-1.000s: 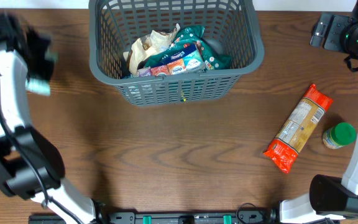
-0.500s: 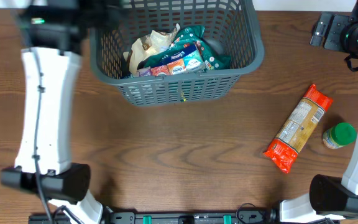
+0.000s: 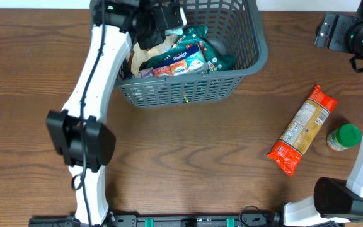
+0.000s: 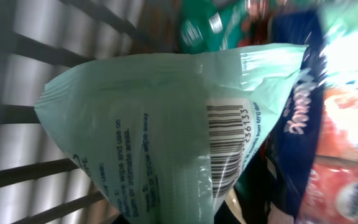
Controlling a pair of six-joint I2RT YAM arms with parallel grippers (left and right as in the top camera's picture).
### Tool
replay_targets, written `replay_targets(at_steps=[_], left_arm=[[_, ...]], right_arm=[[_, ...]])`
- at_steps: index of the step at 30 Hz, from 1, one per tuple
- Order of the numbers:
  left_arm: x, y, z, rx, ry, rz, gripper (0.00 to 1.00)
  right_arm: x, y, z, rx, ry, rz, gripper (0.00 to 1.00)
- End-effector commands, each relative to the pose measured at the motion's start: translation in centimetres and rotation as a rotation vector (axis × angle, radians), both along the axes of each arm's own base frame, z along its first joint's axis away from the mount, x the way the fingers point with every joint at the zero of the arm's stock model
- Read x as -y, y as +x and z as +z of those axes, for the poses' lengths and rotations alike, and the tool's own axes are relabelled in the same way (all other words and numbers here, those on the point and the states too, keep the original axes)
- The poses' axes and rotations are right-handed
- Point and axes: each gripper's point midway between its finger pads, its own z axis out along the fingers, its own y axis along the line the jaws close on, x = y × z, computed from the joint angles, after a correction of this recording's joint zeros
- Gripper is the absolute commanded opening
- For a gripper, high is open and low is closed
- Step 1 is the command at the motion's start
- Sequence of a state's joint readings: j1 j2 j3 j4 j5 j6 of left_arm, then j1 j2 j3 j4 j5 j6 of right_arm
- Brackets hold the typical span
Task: Pack container
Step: 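Carry the mint-green wrapper into the basket and release it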
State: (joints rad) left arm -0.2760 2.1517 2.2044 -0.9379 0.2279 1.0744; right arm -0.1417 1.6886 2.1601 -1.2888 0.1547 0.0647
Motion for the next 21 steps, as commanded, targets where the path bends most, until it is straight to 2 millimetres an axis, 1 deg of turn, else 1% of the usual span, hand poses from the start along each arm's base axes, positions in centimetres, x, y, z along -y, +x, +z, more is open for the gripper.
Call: replay_targets(at_steps=[1, 3, 4, 5, 8, 10, 11, 12, 14, 16, 19, 21], left_arm=[[-0.4, 0.3, -1.2, -0.022, 0.017, 0.010, 0.13], [-0.6, 0.4, -2.3, -0.046, 0.024, 0.014, 0.22], [-0.6, 0.3, -2.6, -0.055, 0.027, 0.013, 0.25], [-0.7, 0.3, -2.8, -0.063, 0.029, 0.015, 0.31], [-0.8, 0.1, -2.9, -0.071, 0.031, 0.016, 0.43], [-0.8, 0.1, -2.9, -0.070, 0.031, 0.017, 0.57], [-0.8, 0.1, -2.8, -0.068, 0.031, 0.017, 0.67], [-0.8, 0.1, -2.6, -0.065, 0.030, 0.017, 0.75], [-0.9, 0.0, -1.6, -0.044, 0.026, 0.019, 0.76], [-1.3, -0.1, 0.3, -0.010, 0.019, 0.058, 0.78], [-3.3, -0.3, 4.2, 0.067, 0.022, 0.169, 0.82], [-5.3, -0.6, 7.0, 0.112, -0.004, 0.278, 0.86]], right_arm=[[0.2, 0.0, -0.1, -0.006, -0.016, 0.002, 0.99], [0.2, 0.0, -0.1, -0.006, -0.016, 0.001, 0.99], [0.2, 0.0, -0.1, -0.006, -0.016, 0.002, 0.99], [0.2, 0.0, -0.1, -0.006, -0.016, 0.001, 0.99], [0.3, 0.0, -0.1, -0.006, -0.017, 0.001, 0.99], [0.3, 0.0, -0.1, -0.006, -0.017, 0.001, 0.99], [0.2, 0.0, -0.1, -0.005, -0.017, 0.002, 0.99], [0.3, 0.0, -0.1, -0.005, -0.017, 0.001, 0.99], [0.3, 0.0, -0.1, -0.007, -0.018, 0.002, 0.99], [0.3, 0.0, -0.1, -0.008, -0.021, 0.007, 0.99], [0.3, 0.1, 0.0, -0.003, -0.022, 0.006, 0.99], [0.4, 0.3, 0.3, 0.013, -0.027, 0.004, 0.99]])
